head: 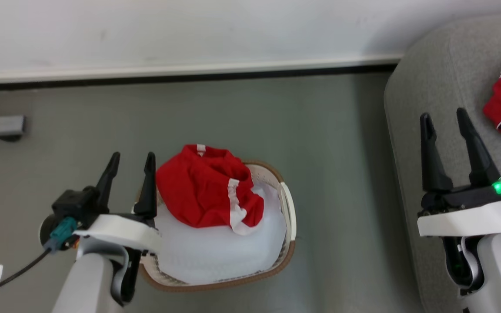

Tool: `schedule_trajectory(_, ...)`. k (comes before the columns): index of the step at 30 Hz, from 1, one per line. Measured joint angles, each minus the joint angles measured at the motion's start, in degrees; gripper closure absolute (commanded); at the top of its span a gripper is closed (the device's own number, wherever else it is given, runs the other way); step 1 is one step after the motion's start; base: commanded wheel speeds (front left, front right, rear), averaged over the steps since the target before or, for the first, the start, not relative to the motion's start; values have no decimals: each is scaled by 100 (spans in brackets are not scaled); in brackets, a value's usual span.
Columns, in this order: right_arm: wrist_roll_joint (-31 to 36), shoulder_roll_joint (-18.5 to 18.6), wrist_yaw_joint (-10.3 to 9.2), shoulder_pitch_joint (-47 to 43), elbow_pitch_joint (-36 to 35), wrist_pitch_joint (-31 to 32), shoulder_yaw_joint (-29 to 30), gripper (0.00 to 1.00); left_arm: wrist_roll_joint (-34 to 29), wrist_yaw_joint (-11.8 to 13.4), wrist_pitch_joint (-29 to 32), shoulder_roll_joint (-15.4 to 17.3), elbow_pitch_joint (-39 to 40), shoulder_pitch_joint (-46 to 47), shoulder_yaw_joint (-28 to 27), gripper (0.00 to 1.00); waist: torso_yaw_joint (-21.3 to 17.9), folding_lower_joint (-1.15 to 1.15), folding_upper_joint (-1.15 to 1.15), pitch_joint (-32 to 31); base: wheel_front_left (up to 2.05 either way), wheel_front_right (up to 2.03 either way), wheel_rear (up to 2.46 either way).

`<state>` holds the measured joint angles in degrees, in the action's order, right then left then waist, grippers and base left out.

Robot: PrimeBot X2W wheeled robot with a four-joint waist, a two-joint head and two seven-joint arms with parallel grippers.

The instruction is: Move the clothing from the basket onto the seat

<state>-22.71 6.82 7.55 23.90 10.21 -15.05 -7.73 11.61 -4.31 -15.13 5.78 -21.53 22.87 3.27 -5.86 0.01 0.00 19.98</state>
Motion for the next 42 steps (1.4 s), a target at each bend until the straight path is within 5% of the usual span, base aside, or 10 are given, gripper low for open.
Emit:
schedule_trajectory(26,80,-311,0,1003,-647,0,286,0,203,-308,148,212,-3662,2504,1391,0,-653,0,0,2208,0,0,0)
schedule_trajectory(42,-30,-377,-1,1110,-767,1,233,0,708,-321,780,644,-4749,3408,2592,0,-1181,-1,0,2948,0,0,0)
